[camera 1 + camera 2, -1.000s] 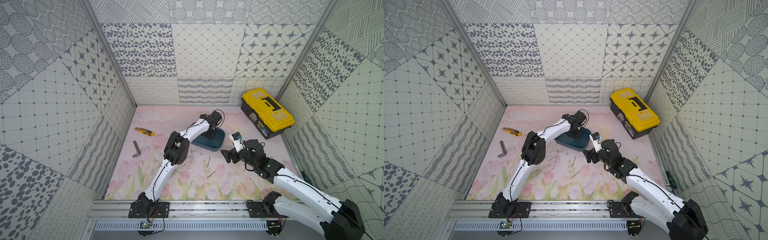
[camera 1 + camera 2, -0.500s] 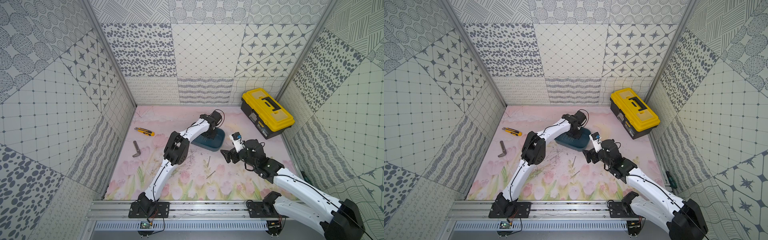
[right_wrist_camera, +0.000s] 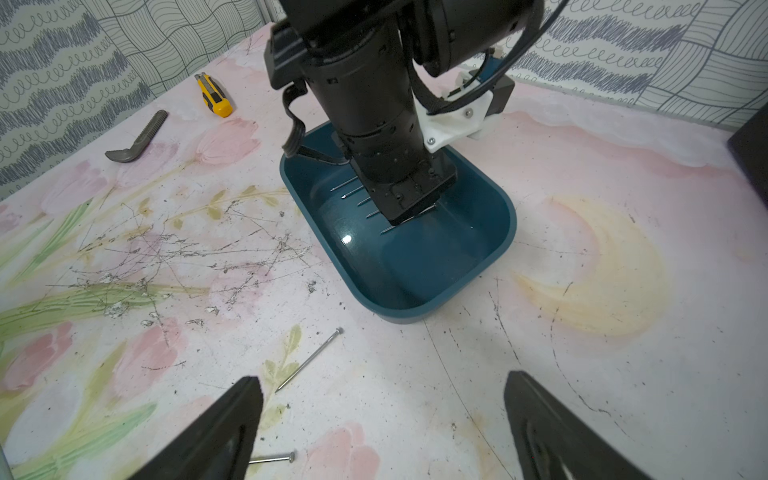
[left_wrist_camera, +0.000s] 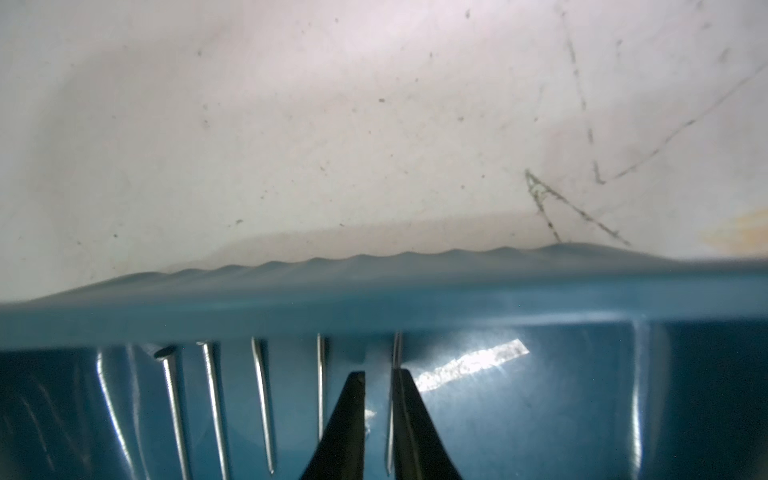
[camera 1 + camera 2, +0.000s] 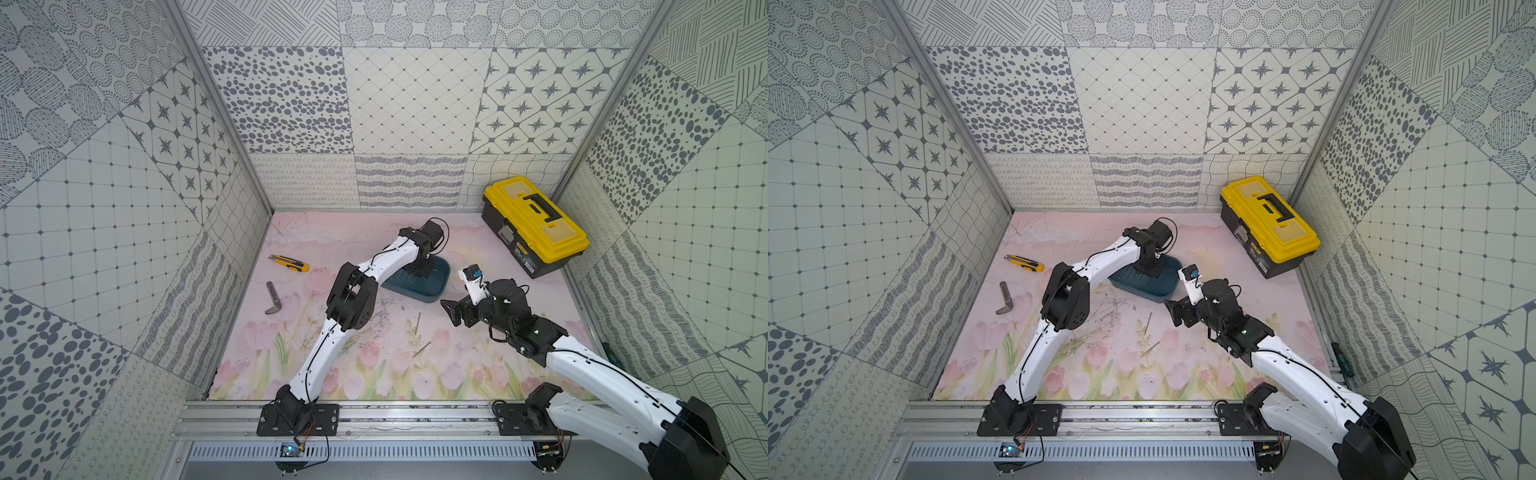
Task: Put the nails on the desktop into the storage box
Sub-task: Place the nail in the storage box.
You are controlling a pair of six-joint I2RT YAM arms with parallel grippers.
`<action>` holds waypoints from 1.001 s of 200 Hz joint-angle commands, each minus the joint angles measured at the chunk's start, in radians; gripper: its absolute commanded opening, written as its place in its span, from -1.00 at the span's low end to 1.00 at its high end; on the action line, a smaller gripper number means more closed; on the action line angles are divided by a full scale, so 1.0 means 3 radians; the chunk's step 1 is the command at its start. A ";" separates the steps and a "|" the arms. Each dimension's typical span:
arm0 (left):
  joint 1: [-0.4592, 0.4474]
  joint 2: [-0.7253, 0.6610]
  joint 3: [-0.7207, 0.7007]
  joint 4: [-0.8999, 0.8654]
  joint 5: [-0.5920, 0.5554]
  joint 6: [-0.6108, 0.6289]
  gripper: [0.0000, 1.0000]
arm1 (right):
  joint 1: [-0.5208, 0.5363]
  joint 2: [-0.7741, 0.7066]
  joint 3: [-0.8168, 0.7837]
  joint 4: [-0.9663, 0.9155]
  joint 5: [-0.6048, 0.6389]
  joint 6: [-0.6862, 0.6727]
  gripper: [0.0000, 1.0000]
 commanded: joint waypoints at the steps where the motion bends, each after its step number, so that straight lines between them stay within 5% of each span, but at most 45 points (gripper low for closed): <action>1: -0.0043 -0.0256 -0.0165 0.0221 -0.0070 0.0022 -0.62 | -0.0017 -0.0080 -0.0052 0.0146 -0.0023 0.0027 0.92; 84: -0.0104 -0.0837 -0.0731 0.0268 -0.0150 -0.0221 -0.62 | -0.0018 -0.0318 -0.0048 0.0028 -0.0008 0.0011 0.93; 200: -0.0402 -0.2142 -0.2478 0.0524 0.0097 -0.1078 -0.54 | 0.0060 -0.0408 -0.0048 -0.0200 -0.0137 0.0061 0.90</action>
